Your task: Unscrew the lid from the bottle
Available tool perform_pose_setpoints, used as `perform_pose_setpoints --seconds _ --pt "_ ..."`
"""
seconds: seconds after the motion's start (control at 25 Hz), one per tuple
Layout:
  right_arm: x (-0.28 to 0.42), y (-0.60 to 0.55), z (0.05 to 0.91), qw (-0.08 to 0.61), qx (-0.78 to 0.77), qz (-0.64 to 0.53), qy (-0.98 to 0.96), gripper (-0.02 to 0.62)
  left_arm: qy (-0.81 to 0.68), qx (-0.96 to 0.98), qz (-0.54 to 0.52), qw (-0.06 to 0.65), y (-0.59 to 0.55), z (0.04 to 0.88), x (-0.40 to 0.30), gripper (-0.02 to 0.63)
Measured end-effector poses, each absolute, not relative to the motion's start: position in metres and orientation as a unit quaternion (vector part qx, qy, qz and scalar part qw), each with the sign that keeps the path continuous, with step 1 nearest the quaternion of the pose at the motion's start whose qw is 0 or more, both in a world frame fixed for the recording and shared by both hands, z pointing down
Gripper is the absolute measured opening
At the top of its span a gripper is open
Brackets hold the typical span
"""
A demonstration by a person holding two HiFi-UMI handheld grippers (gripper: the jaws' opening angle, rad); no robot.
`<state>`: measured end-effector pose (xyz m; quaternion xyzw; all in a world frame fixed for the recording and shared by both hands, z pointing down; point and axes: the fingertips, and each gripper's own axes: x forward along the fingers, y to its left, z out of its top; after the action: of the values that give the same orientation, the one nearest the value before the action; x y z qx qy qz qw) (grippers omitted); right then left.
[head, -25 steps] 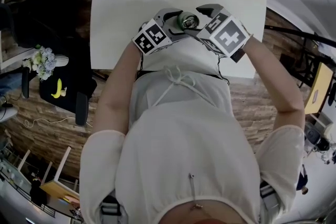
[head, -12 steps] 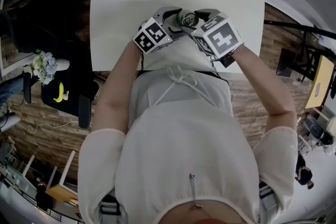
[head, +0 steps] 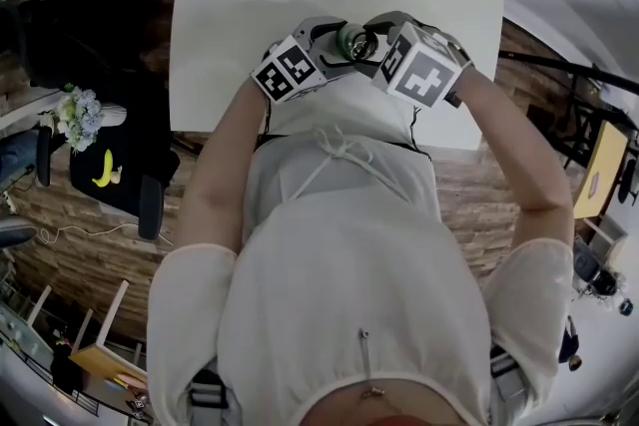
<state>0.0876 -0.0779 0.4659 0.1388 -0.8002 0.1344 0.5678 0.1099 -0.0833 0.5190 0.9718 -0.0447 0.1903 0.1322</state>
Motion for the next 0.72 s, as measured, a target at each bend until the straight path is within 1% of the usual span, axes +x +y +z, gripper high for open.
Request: perform_pose_setpoints --seconds 0.16,0.28,0.72 --pt "0.0865 -0.0757 0.465 0.595 0.064 0.09 -0.796 0.261 -0.049 0.972 0.188 0.131 -0.0842 0.5194 0.1105 0.365" --pt "0.0861 -0.0759 0.4655 0.606 0.046 0.073 -0.791 0.261 -0.052 0.972 0.19 0.131 -0.0845 0.5192 0.1095 0.365" --pt "0.0881 -0.0766 0.4563 0.58 0.071 0.096 -0.806 0.261 -0.059 0.97 0.197 0.128 -0.0844 0.52 0.1083 0.365"
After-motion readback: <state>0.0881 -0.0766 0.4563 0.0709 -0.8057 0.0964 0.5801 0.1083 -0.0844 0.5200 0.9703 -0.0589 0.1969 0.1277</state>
